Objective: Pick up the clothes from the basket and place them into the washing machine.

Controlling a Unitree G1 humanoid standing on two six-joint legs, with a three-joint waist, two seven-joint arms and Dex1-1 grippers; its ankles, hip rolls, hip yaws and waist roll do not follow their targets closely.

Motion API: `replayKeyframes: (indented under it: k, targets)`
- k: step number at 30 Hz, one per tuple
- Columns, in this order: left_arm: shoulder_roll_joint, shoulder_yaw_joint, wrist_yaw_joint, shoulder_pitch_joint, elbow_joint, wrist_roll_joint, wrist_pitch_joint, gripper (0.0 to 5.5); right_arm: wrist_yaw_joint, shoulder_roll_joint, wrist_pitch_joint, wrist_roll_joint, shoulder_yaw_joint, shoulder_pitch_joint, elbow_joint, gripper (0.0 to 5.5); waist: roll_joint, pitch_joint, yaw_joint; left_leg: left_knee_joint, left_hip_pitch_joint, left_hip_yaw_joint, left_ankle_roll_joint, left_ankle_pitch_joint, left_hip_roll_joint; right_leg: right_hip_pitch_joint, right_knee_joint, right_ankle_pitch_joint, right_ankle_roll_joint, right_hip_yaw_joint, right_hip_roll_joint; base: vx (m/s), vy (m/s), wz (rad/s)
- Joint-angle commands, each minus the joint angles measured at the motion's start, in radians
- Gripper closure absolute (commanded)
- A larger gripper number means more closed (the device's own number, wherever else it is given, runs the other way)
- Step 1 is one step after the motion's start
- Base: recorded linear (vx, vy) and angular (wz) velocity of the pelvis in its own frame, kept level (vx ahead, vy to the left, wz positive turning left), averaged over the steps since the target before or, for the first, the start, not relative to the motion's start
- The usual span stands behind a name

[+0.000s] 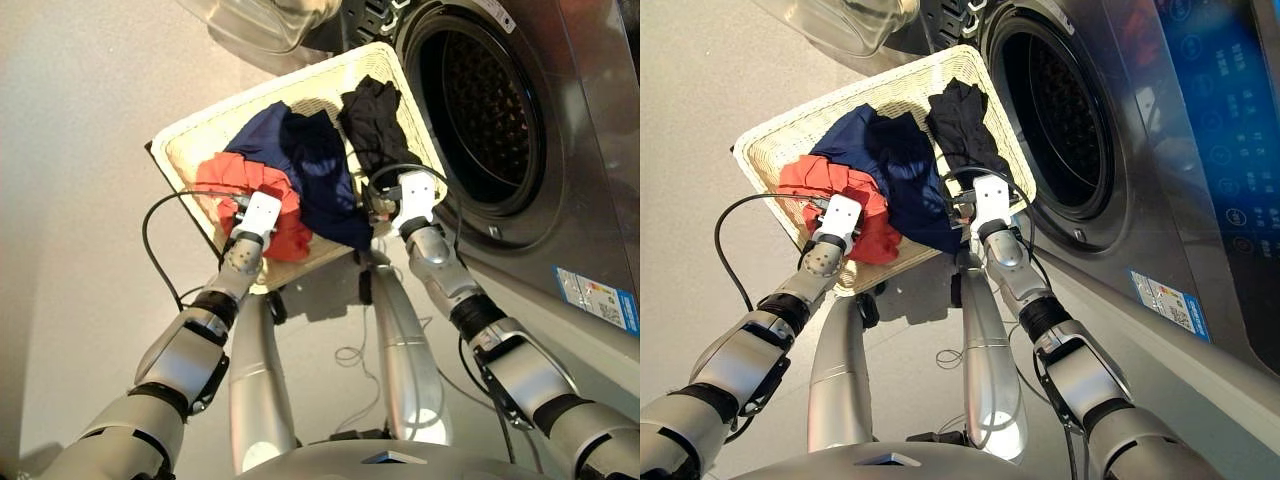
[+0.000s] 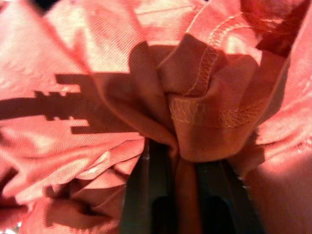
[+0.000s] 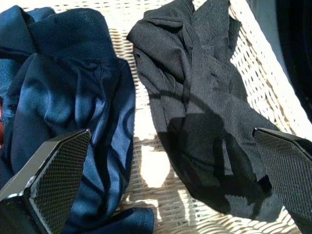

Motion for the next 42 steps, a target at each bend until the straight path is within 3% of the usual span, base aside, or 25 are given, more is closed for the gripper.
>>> replayKeyframes:
  k: [1,8,9,13,21,24,30,42]
  targets:
    - [0.000,0.036,-0.006,0.002,0.040,-0.051,-0.004,5.50,0.017,0.027,-0.071,0.011,-0.005,0.000,-0.058,0.00,0.011,-0.026,-0.010,0.061,0.058,-0.068,-0.001,-0.099,-0.003,0.022,-0.026,0.020,0.055,0.009,-0.029,0.000,0.000,0.000]
    - [-0.036,0.068,-0.014,0.030,0.002,-0.143,-0.039,5.50,0.004,0.011,-0.073,-0.034,-0.015,0.010,-0.006,0.00,0.024,-0.056,0.017,-0.022,0.155,-0.066,-0.008,-0.084,-0.011,0.111,-0.080,0.017,0.054,-0.008,-0.046,-0.010,-0.003,0.005]
    - [-0.040,0.069,-0.016,0.031,-0.013,-0.159,-0.046,5.50,-0.006,0.008,-0.070,-0.046,-0.019,0.006,0.015,0.00,0.021,-0.062,0.014,-0.038,0.153,-0.061,-0.002,-0.052,-0.020,0.117,-0.107,0.046,0.049,-0.010,-0.057,-0.072,-0.033,0.039]
    - [-0.060,0.078,-0.031,0.057,-0.093,-0.233,-0.077,5.50,-0.007,-0.002,-0.065,-0.068,-0.016,0.006,0.058,0.00,0.029,-0.073,0.032,-0.111,0.233,-0.058,-0.011,-0.036,-0.020,0.192,-0.163,0.052,0.052,-0.026,-0.069,0.002,-0.054,0.201]
    - [-0.108,0.096,-0.049,0.125,-0.415,-0.410,-0.115,5.50,0.002,-0.039,-0.030,-0.240,0.058,-0.010,0.086,0.00,0.056,-0.081,0.085,-0.247,0.405,-0.057,-0.023,0.001,-0.022,0.346,-0.237,0.062,0.060,-0.064,-0.093,0.029,-0.066,0.104]
    - [-0.137,0.109,-0.046,0.150,-0.533,-0.502,-0.109,5.50,0.015,-0.047,-0.017,-0.274,0.076,-0.017,0.058,0.00,0.068,-0.082,0.096,-0.282,0.445,-0.050,-0.024,0.011,-0.022,0.372,-0.247,0.061,0.060,-0.074,-0.099,0.013,-0.043,0.104]
    - [-0.145,0.083,-0.069,0.177,-0.705,-0.563,-0.086,5.50,0.053,-0.066,-0.016,-0.328,0.111,-0.036,-0.014,0.00,0.093,-0.087,0.109,-0.306,0.483,-0.039,-0.021,0.017,-0.025,0.388,-0.246,0.060,0.063,-0.071,-0.101,0.000,0.000,0.000]
    - [-0.158,0.022,-0.079,0.171,-0.794,-0.607,-0.082,5.50,0.056,-0.088,-0.034,-0.453,0.179,-0.112,-0.119,0.00,0.144,-0.087,0.119,-0.344,0.518,-0.018,-0.018,0.031,-0.030,0.379,-0.246,0.060,0.070,-0.061,-0.100,0.000,0.000,0.000]
